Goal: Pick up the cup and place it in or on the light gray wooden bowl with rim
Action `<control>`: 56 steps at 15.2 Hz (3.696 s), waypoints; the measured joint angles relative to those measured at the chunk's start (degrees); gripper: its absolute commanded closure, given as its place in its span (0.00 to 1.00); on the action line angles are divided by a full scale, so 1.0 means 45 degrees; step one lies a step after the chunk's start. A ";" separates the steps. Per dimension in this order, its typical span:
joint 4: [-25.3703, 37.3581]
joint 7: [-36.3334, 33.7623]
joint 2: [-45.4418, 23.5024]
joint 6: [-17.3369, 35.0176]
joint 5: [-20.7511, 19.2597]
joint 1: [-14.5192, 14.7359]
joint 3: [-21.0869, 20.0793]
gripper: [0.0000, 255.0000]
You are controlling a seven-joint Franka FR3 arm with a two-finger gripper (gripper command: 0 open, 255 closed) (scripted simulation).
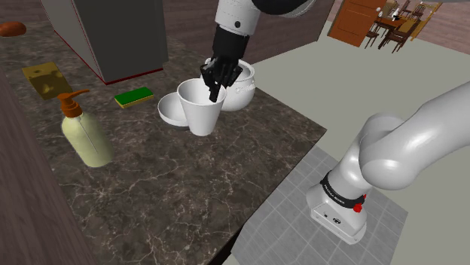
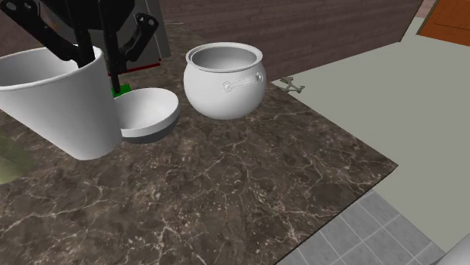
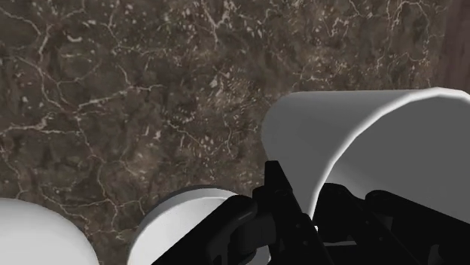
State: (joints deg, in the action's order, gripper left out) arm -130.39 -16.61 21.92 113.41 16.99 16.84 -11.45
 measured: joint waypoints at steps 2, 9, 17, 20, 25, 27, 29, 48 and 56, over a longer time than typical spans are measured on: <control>0.0657 0.0330 -0.0777 0.0035 -0.0191 -0.0213 0.0227 1.00; 0.3781 0.1290 -0.3377 -0.0751 -0.0754 -0.0862 0.0980 1.00; 0.7642 0.1960 -0.6353 -0.1826 -0.1098 -0.1349 0.1472 1.00; 0.7391 0.2081 -0.6513 -0.1432 -0.1084 -0.1365 0.1487 1.00; 0.6697 0.2248 -0.6617 -0.0650 -0.1036 -0.1357 0.1481 1.00; 0.6360 0.2315 -0.6646 -0.0292 -0.1013 -0.1348 0.1474 1.00; 0.6180 0.2353 -0.6743 -0.0013 -0.0997 -0.1334 0.1463 1.00; 0.5527 0.2562 -0.6881 0.0768 -0.0925 -0.1347 0.1468 0.00; 0.6438 0.2507 -0.6511 -0.0534 -0.0994 -0.1487 0.1572 0.00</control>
State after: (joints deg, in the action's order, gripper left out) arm -101.42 -5.33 -7.38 111.01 12.52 10.15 -4.38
